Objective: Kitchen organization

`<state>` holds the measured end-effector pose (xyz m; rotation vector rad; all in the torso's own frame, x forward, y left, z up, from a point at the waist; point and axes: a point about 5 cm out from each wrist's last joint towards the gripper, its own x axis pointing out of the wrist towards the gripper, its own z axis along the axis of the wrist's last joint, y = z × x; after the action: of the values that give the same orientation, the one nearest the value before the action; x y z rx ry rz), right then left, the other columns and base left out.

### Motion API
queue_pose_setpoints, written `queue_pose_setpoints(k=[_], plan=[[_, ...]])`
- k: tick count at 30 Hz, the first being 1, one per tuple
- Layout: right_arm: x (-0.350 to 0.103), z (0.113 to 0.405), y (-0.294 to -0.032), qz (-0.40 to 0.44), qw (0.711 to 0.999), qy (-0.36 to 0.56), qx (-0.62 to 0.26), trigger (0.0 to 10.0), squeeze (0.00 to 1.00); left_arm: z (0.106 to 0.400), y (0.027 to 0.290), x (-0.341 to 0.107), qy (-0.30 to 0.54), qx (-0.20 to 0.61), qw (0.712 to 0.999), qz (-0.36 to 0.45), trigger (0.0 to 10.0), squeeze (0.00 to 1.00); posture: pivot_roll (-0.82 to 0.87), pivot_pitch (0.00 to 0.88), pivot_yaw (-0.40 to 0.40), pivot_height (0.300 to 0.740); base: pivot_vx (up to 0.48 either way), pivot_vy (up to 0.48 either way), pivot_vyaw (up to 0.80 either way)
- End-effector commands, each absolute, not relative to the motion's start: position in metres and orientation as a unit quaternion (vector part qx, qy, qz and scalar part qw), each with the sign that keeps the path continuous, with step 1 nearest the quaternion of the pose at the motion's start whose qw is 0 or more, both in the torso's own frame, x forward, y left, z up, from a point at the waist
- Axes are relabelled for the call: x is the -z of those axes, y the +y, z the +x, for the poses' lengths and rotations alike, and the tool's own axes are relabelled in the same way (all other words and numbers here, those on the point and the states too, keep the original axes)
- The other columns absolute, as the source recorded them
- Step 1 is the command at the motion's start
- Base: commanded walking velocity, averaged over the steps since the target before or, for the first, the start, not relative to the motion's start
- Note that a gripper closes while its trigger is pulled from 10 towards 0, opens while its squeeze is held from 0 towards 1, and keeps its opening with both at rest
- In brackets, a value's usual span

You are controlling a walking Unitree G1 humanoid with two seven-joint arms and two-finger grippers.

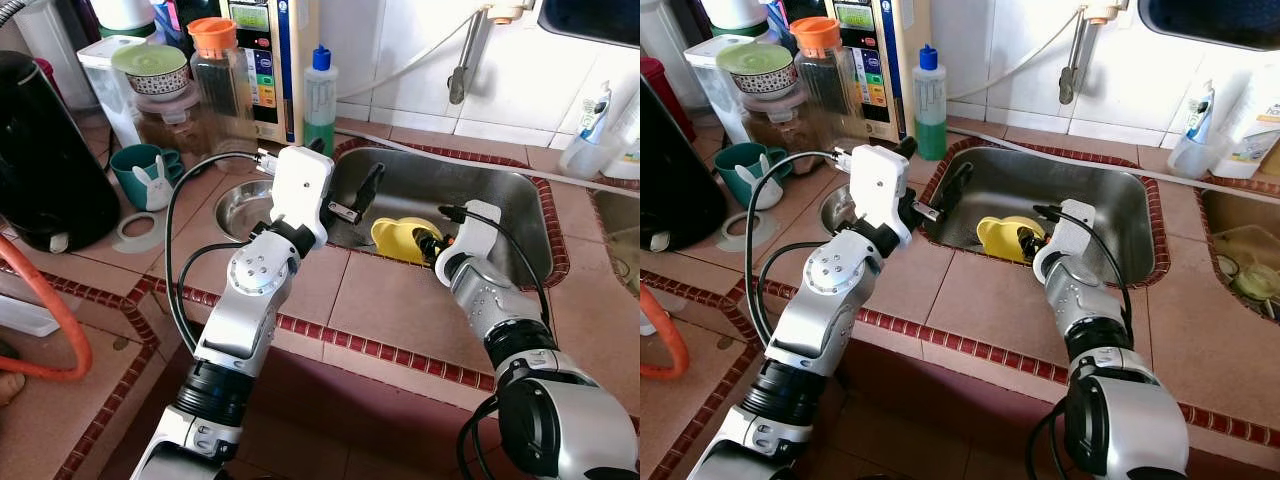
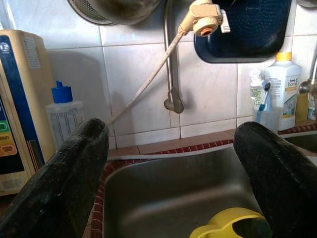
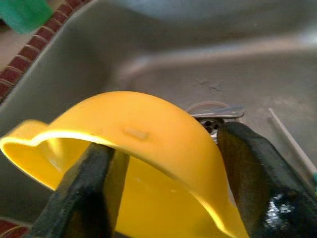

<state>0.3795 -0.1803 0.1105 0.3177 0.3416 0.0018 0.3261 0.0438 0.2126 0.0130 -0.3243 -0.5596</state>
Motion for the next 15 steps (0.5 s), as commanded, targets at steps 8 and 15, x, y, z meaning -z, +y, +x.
queue_pose_setpoints(k=[8,15], plan=[[-0.153,0.389,-0.174,0.135,0.989,0.038,-0.055,10.0,1.0,0.325,0.043,-0.213,-0.158,0.275,0.948,0.013,10.0,1.0,0.06,0.012,0.014,0.74,0.0,0.0,0.0],[-0.159,0.385,-0.169,0.14,0.986,-0.001,-0.088,10.0,1.0,0.326,0.042,-0.213,-0.158,0.275,0.948,0.015,10.0,1.0,0.06,0.009,0.017,0.74,0.0,0.0,0.0]])
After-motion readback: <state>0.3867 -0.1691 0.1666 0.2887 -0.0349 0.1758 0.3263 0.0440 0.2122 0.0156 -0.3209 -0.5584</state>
